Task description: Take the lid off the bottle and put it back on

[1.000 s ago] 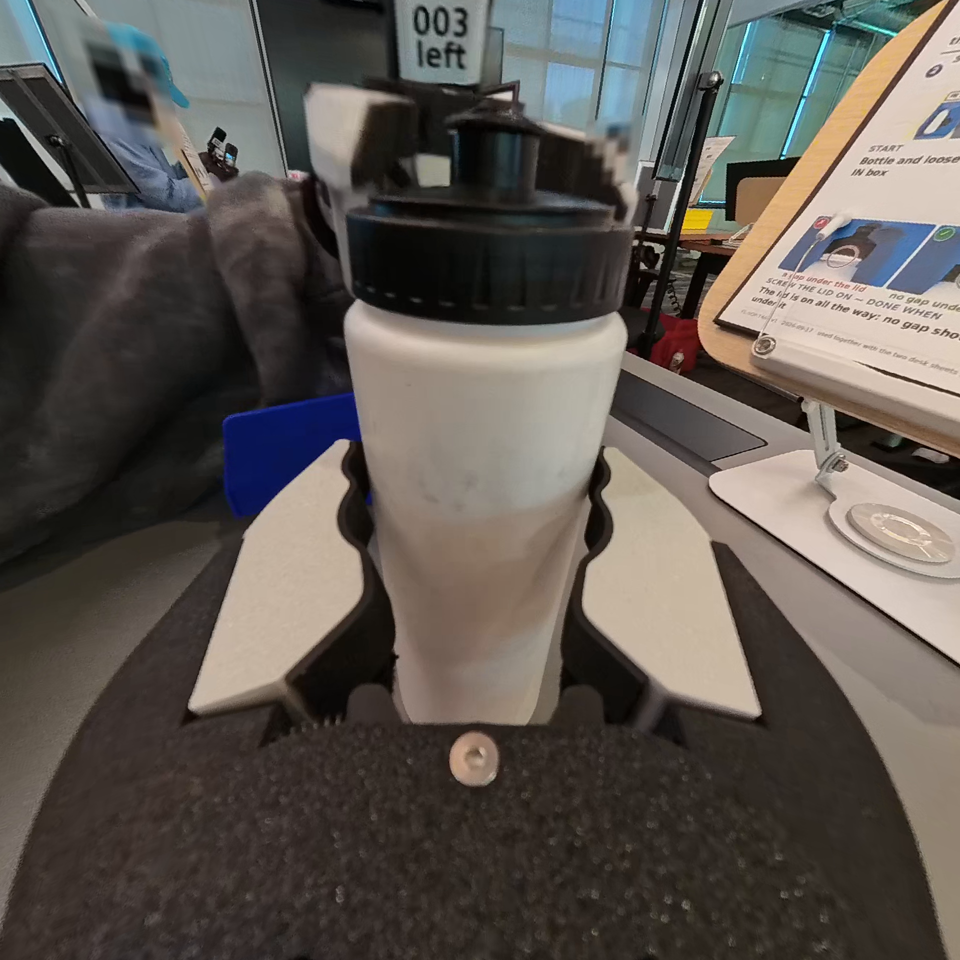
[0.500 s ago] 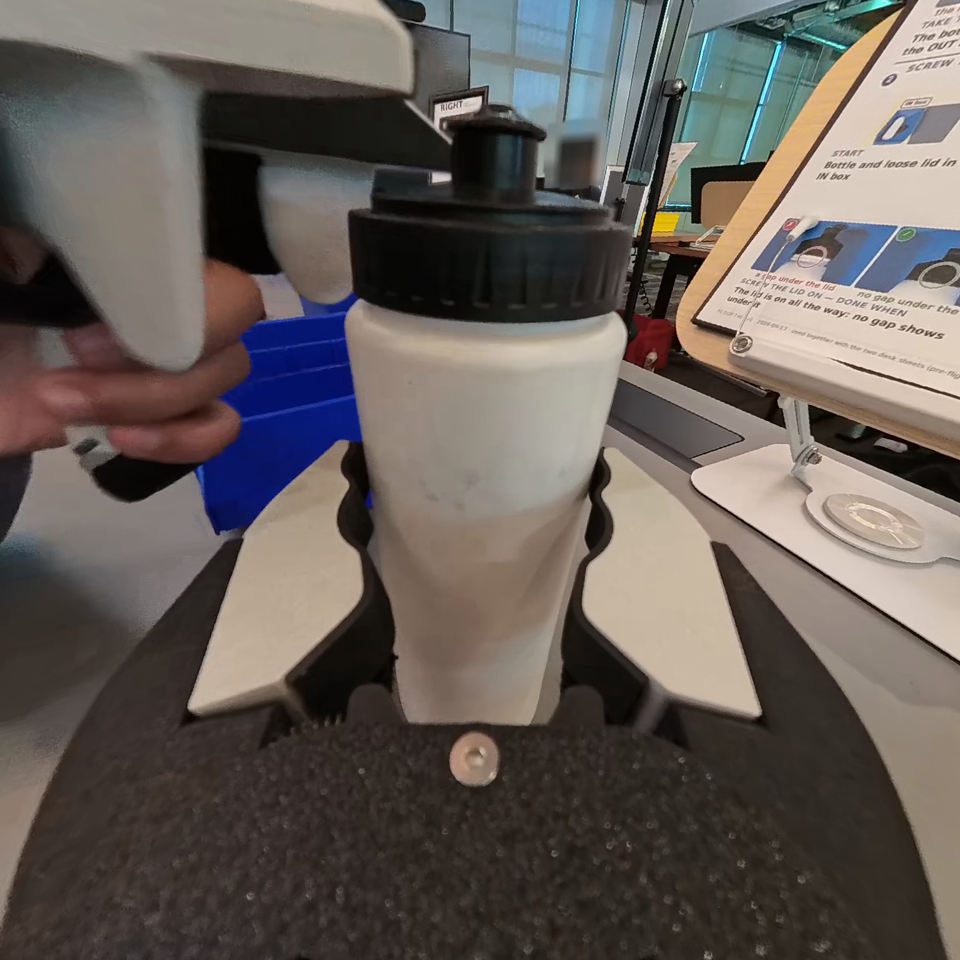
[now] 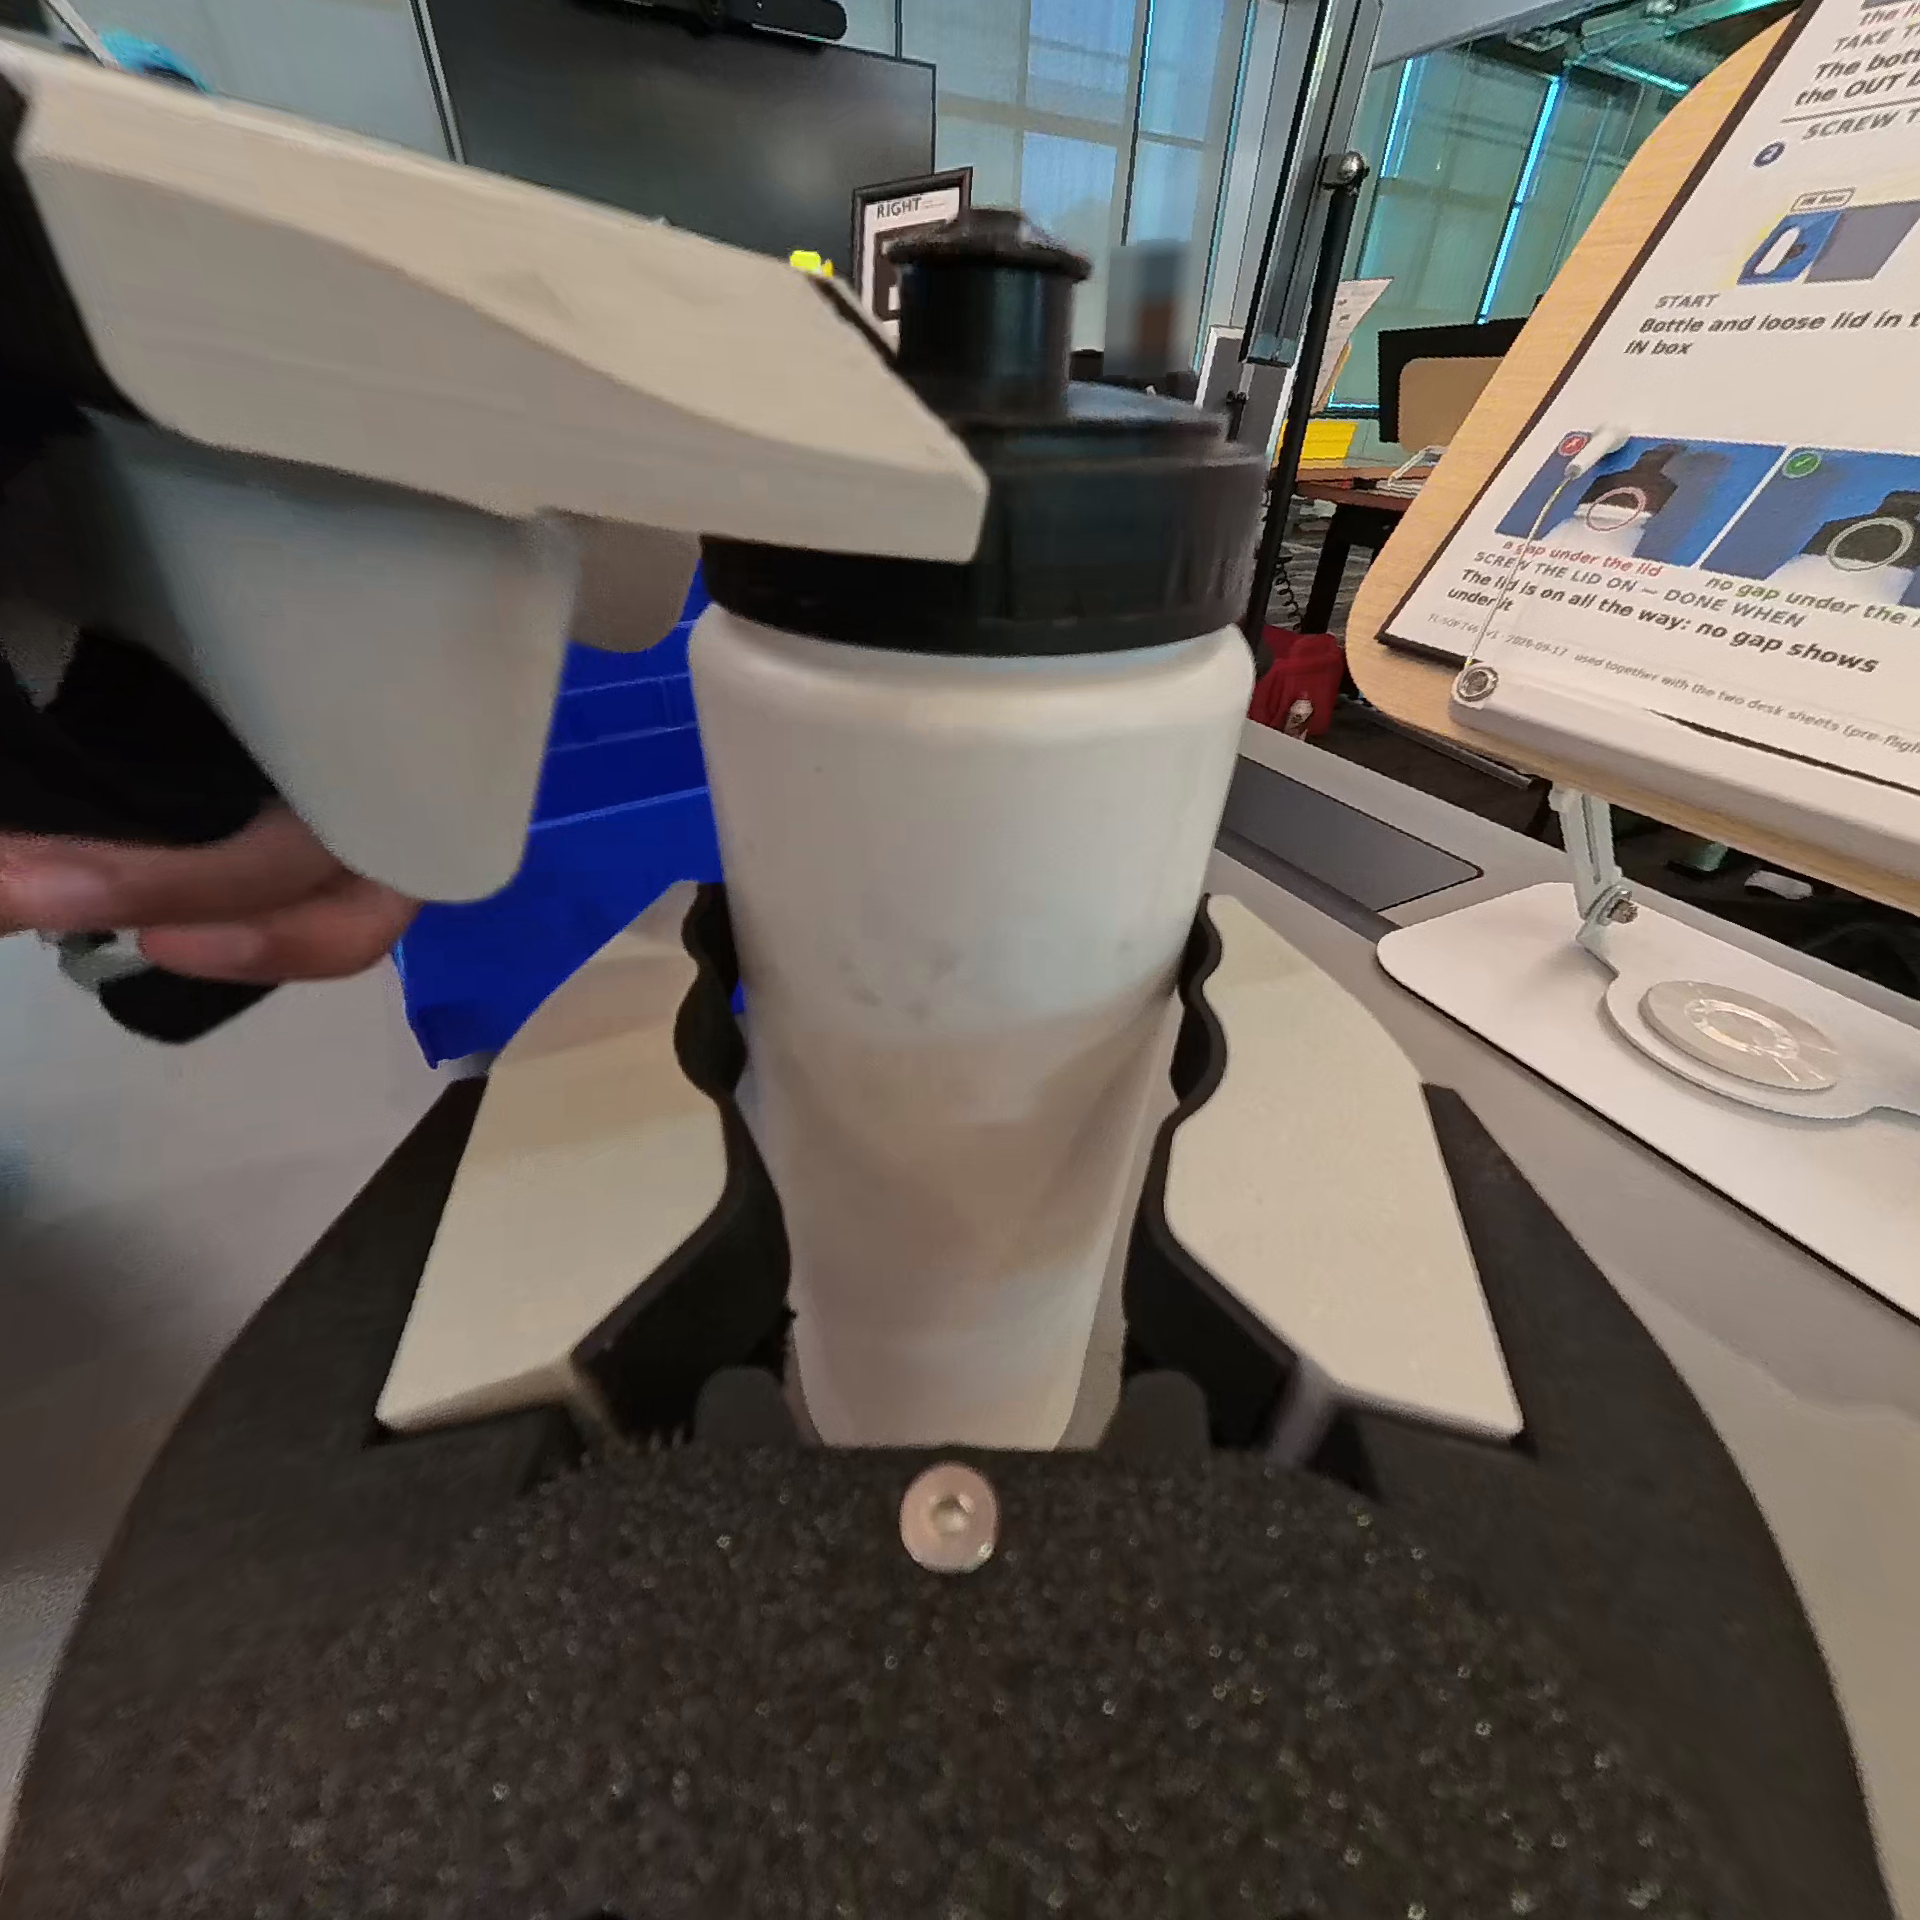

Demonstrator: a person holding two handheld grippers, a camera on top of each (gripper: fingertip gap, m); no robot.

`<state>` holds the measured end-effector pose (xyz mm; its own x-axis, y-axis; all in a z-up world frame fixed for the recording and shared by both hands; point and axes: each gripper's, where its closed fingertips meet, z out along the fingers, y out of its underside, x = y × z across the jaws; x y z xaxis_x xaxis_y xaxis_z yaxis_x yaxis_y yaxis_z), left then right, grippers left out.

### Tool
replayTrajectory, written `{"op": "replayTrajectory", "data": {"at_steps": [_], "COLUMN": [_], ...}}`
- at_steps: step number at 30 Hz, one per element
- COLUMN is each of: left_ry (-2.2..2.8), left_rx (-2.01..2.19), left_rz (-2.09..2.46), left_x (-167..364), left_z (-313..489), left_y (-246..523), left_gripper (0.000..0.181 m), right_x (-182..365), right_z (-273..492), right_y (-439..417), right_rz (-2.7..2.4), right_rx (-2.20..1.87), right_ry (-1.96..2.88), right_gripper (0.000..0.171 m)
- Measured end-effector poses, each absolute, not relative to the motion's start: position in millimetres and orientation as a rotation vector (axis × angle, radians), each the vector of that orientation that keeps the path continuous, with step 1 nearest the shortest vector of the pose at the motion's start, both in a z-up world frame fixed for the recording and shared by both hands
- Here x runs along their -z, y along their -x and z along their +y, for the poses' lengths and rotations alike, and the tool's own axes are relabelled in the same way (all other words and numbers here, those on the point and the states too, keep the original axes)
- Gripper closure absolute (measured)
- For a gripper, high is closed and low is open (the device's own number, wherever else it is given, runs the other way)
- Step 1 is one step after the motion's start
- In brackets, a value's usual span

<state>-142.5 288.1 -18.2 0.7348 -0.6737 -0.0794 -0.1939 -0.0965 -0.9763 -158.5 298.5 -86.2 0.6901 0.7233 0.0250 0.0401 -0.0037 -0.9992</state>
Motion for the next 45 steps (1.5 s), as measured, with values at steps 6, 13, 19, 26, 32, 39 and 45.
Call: {"op": "replayTrajectory", "data": {"at_steps": [6, 13, 19, 26, 32, 39, 45], "left_ry": [1.602, 1.462, 1.314, 1.143, 0.995, 1.074, 1.313], "left_rx": [0.682, 0.931, 1.118, 1.303, 1.446, 1.507, 1.234], "left_rz": [0.971, 1.257, 1.431, 1.629, 1.781, 1.707, 1.305], "left_x": [19.1, 19.5, 19.8, 20.0, 20.1, 23.1, 10.8], "left_z": [287.1, 285.5, 282.9, 280.4, 278.2, 279.0, 288.1], "left_y": [142.8, 142.1, 145.4, 148.1, 152.3, 153.7, 155.1], "left_gripper": [0.116, 0.116, 0.116, 0.116, 0.116, 0.116, 0.099], "right_x": [86.2, 86.5, 87.1, 87.2, 87.0, 86.9, 87.1], "right_z": [298.4, 297.6, 296.1, 293.5, 290.8, 291.5, 297.0], "right_y": [159.2, 158.8, 160.2, 163.9, 167.3, 167.3, 162.6], "right_rz": [-0.666, -0.68, -0.698, -0.723, -0.74, -0.734, -0.687], "right_rx": [-0.607, -0.618, -0.612, -0.629, -0.654, -0.649, -0.605], "right_ry": [1.491, 1.493, 1.507, 1.504, 1.494, 1.497, 1.52], "right_gripper": [0.089, 0.089, 0.09, 0.09, 0.09, 0.09, 0.089]}}
